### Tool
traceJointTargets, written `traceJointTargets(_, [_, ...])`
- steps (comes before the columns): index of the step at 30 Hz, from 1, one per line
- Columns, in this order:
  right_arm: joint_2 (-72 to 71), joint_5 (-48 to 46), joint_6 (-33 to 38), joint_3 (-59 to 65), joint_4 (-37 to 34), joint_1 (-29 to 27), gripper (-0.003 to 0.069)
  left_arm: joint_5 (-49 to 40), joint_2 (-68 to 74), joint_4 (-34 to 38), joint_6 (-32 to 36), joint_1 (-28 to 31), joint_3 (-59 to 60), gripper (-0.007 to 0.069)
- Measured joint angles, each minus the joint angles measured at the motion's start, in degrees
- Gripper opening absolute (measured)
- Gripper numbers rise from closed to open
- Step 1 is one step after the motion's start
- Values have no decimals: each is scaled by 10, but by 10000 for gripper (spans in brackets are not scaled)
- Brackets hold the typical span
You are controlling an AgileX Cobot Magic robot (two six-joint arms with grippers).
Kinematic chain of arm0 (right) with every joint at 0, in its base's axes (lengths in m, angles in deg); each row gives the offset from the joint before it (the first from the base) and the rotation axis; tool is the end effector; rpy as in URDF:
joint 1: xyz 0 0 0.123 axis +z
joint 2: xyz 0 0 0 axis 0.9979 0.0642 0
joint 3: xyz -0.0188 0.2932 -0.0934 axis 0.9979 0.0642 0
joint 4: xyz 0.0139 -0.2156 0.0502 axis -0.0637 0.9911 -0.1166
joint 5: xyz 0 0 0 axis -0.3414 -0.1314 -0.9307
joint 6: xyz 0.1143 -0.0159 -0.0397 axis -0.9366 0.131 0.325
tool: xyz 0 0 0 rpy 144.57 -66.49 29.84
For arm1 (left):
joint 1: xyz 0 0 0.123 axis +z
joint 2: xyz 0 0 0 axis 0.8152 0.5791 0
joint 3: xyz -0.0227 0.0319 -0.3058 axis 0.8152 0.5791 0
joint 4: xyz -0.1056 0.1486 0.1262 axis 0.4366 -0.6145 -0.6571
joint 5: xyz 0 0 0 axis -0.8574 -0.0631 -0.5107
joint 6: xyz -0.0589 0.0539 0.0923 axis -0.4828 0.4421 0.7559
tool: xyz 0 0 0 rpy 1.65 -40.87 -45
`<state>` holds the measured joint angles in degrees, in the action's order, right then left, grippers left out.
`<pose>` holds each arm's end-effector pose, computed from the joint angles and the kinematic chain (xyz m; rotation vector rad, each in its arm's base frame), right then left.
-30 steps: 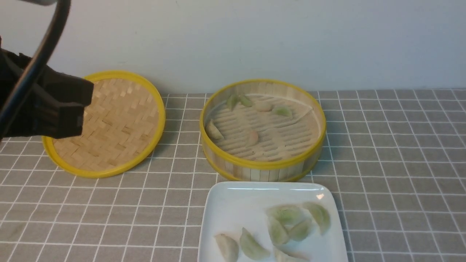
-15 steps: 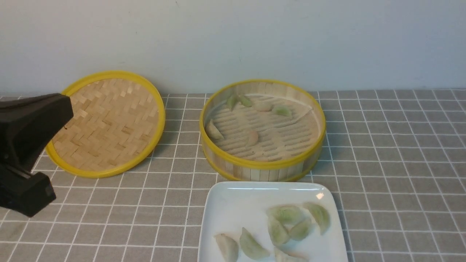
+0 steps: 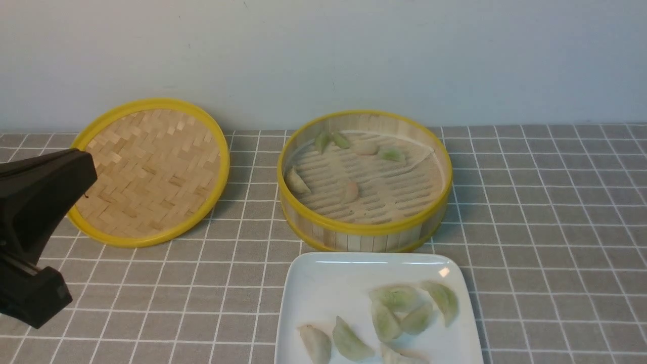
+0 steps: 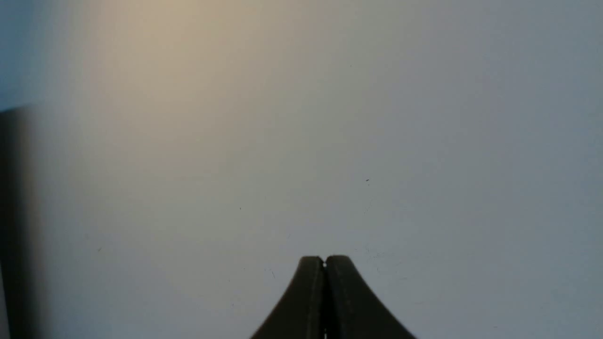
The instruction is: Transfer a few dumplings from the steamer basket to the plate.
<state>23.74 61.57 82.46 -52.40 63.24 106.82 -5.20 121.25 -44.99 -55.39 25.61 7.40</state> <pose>-0.0238 -0.0040 0.3365 -0.1569 1.3011 0.4726 0.0816 -0.0436 0.3645 0.3633 1.6646 -0.4185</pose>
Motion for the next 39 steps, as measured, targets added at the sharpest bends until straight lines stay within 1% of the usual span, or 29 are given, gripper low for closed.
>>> traceJointTargets(5, [0, 0, -1, 0, 0, 0, -13, -1, 0, -2, 0, 0, 0, -5])
traceJointTargets(9, [0, 0, -1, 0, 0, 0, -13, -31, -5, -4, 3, 0, 0, -5])
traceJointTargets(12, [0, 0, -1, 0, 0, 0, -13, -58, -33, -2, 31, 4, 18, -5])
traceJointTargets(15, [0, 0, -1, 0, 0, 0, -13, -56, -69, 9, 55, 25, 51, -5])
traceJointTargets(17, [0, 0, -1, 0, 0, 0, -13, -42, -119, 34, 89, 74, 109, -5])
traceJointTargets(18, [0, 0, -1, 0, 0, 0, -13, -40, -123, 38, 92, 83, 115, -5])
traceJointTargets(19, [0, 0, -1, 0, 0, 0, -13, -30, -152, 55, 114, 115, 151, -5])
traceJointTargets(21, [0, 1, -1, 0, 0, 0, -13, -20, -196, 72, 138, 162, 207, -5])
traceJointTargets(22, [0, 1, -1, 0, 0, 0, -13, -20, -204, 74, 141, 166, 217, -5])
traceJointTargets(24, [0, 1, -1, 0, 0, 0, -13, -20, -244, 79, 151, 205, 264, -5])
traceJointTargets(26, [0, 1, -1, 0, 0, 0, -13, -20, -273, 80, 153, 230, 295, -5])
traceJointTargets(29, [0, 1, -1, 0, 0, 0, -13, -19, -311, 80, 155, 250, 341, -5])
traceJointTargets(32, [0, 1, -1, 0, 0, 0, -13, -19, -319, 81, 156, 254, 372, -5])
traceJointTargets(39, [0, 2, -1, 0, 0, 0, -13, -43, -320, 82, 156, 255, 382, -5])
